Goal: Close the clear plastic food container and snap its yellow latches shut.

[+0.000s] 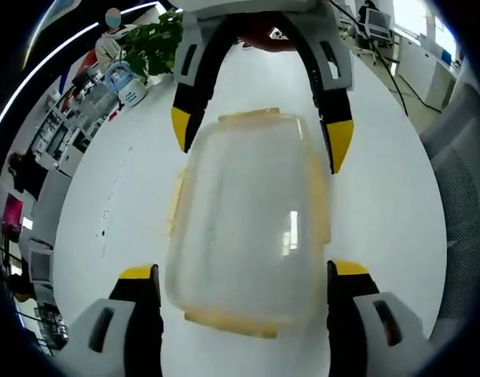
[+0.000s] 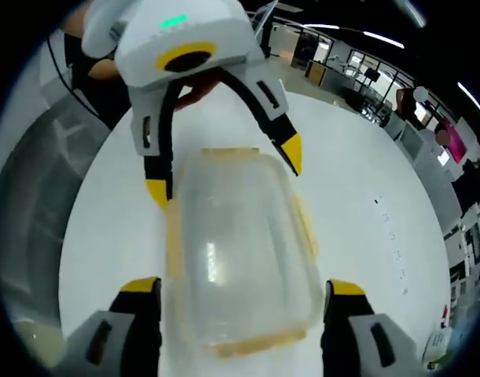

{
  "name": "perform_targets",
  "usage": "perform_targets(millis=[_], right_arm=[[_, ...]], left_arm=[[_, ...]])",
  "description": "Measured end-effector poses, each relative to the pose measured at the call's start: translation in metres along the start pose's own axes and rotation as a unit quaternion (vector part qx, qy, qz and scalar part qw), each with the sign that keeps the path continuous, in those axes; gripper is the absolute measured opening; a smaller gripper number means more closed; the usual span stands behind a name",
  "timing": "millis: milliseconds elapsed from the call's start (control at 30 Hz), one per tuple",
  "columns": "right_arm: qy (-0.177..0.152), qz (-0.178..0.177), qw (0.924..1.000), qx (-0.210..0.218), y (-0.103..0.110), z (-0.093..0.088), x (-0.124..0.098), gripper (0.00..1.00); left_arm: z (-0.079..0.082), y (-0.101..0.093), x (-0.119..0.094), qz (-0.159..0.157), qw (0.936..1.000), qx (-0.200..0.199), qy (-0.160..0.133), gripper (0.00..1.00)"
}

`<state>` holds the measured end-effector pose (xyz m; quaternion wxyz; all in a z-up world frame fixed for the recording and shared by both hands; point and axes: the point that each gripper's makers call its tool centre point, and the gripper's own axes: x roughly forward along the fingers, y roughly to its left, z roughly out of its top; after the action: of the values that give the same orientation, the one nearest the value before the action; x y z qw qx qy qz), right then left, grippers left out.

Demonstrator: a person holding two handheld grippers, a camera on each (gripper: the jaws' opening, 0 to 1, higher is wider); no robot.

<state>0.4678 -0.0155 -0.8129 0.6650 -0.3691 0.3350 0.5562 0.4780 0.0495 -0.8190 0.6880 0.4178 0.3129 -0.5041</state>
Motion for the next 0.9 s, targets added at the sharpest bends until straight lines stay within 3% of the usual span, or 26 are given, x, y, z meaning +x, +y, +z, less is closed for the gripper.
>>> perform_targets(millis=[900], right_arm=[[0.019,-0.004,0.9997,-0.015,-0.005,-0.0029,0.0079,0.8]], left_arm=[[-0.0057,-0.0009,0.0088,-0.018,0.9998,0.003,0.011,0.86]])
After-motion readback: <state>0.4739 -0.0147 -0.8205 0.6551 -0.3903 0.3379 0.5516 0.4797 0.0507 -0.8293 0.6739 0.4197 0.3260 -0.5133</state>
